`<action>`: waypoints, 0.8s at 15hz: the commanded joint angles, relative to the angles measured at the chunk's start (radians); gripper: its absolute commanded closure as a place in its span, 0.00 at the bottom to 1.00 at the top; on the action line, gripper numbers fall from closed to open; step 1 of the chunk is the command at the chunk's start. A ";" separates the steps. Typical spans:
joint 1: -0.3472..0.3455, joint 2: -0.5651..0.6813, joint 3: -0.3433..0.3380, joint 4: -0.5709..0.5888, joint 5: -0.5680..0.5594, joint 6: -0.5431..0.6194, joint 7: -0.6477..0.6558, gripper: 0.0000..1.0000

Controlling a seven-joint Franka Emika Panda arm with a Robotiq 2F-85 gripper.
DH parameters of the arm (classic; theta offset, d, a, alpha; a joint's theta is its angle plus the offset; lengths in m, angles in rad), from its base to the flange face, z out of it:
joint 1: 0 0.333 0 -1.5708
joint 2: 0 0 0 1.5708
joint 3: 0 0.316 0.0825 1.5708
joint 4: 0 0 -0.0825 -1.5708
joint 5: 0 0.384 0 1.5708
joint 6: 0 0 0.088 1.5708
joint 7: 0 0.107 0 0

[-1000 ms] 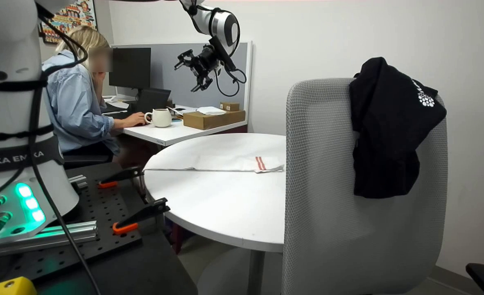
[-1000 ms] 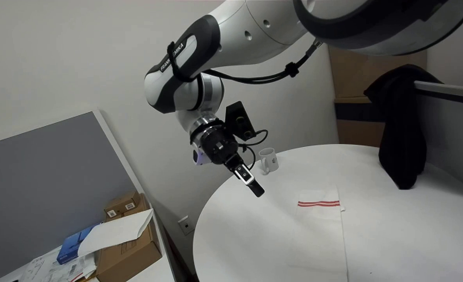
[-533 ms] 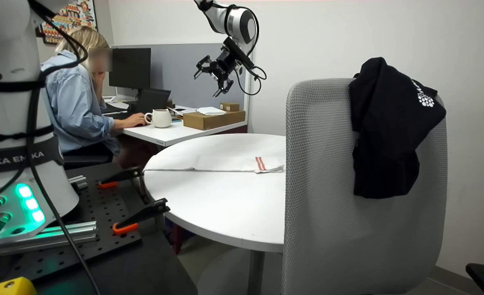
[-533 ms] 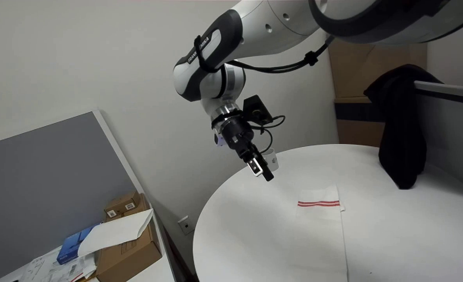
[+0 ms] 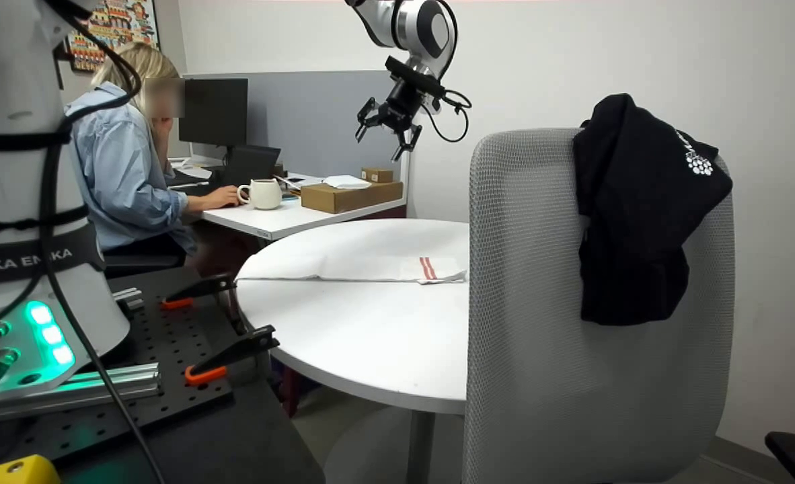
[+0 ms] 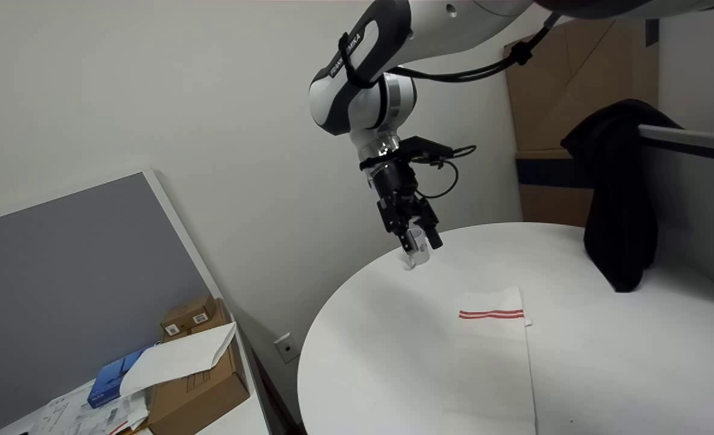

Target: Unfold the white and red towel

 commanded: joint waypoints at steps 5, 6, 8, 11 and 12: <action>-0.028 -0.233 -0.042 -0.393 0.138 0.319 0.311 0.00; -0.027 -0.265 -0.050 -0.443 0.149 0.371 0.345 0.00; -0.025 -0.322 -0.068 -0.530 0.149 0.470 0.400 0.00; -0.018 -0.405 -0.100 -0.656 0.114 0.610 0.491 0.00; -0.013 -0.428 -0.113 -0.696 0.098 0.656 0.525 0.00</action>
